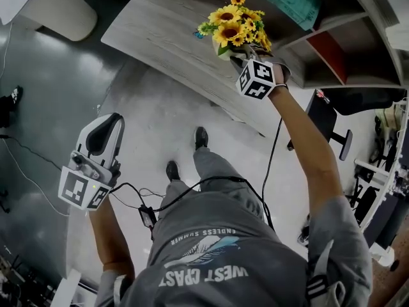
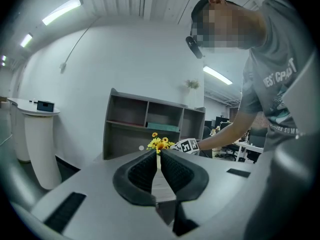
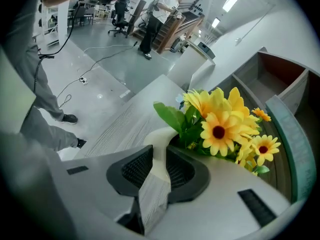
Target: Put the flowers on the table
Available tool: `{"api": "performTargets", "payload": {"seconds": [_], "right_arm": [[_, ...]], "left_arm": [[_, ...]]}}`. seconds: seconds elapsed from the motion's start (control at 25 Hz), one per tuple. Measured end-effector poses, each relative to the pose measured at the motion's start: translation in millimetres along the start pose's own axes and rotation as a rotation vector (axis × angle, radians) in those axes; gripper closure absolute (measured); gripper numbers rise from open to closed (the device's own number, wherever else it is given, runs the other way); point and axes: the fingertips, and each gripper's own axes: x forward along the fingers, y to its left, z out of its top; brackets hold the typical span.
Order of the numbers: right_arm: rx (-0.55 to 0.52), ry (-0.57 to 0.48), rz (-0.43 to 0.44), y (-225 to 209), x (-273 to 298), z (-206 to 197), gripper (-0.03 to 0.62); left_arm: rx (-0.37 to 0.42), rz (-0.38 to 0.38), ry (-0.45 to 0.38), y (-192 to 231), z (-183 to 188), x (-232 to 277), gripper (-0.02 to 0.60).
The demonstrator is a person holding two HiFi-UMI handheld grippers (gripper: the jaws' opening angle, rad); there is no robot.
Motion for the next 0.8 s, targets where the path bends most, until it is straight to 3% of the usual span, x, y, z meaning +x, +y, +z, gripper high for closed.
{"api": "performTargets", "payload": {"seconds": [0.8], "right_arm": [[0.045,0.067,0.043,11,67,-38,0.493]], "left_arm": [[-0.048,0.017,0.03,12,-19,12,0.543]]}}
